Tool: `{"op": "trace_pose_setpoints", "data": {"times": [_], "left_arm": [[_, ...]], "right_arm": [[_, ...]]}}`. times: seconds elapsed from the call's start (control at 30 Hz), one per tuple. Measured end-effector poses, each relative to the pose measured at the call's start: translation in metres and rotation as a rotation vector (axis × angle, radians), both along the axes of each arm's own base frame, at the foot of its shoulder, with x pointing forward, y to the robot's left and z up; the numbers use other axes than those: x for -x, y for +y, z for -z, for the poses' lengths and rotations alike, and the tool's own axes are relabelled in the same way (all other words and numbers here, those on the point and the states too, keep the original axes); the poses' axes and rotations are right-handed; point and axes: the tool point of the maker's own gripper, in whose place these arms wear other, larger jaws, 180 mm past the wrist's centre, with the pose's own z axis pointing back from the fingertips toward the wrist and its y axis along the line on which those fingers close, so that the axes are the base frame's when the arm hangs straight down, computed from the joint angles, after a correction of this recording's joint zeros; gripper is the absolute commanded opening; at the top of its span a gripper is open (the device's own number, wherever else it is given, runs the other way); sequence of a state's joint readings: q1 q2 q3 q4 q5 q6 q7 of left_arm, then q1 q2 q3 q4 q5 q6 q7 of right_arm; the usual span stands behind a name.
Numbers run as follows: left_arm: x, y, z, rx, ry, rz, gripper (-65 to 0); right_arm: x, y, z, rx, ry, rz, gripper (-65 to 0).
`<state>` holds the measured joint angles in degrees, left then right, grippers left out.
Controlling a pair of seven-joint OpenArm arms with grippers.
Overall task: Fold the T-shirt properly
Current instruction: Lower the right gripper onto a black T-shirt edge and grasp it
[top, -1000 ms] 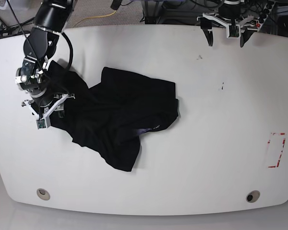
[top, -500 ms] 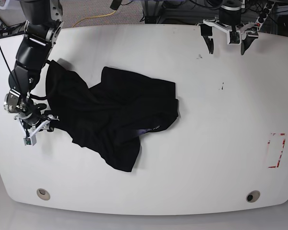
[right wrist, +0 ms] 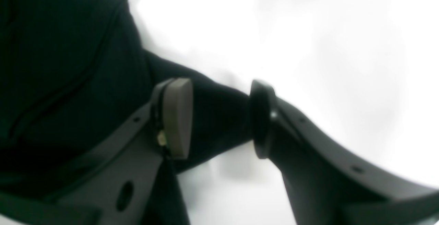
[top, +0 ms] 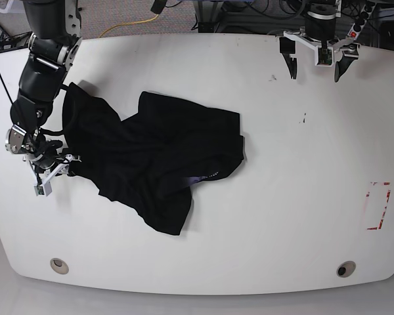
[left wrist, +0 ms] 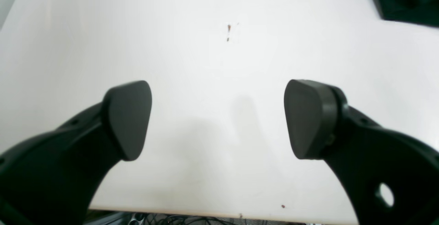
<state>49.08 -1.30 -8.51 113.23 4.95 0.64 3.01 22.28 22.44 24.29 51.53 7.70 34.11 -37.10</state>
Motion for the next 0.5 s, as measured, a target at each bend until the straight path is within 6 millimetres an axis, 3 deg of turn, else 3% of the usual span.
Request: {"op": "trace_pose_setpoints", "data": {"times": [0.17, 0.4, 0.5], "left_arm": [[-0.006, 0.0, -0.003, 0.0, -0.019, 0.001, -7.2], [-0.009, 0.004, -0.005, -0.025, -0.021, 0.029, -7.2], [-0.011, 0.004, -0.006, -0.025, -0.027, 0.029, -7.2]], "right_arm": [[0.002, 0.012, 0.009, -0.023, 0.012, -0.006, -23.8], [0.0, 0.023, 0.012, -0.042, 0.01, -0.009, -25.8], [0.0, 0.024, 0.012, -0.047, 0.011, -0.008, -30.6]]}}
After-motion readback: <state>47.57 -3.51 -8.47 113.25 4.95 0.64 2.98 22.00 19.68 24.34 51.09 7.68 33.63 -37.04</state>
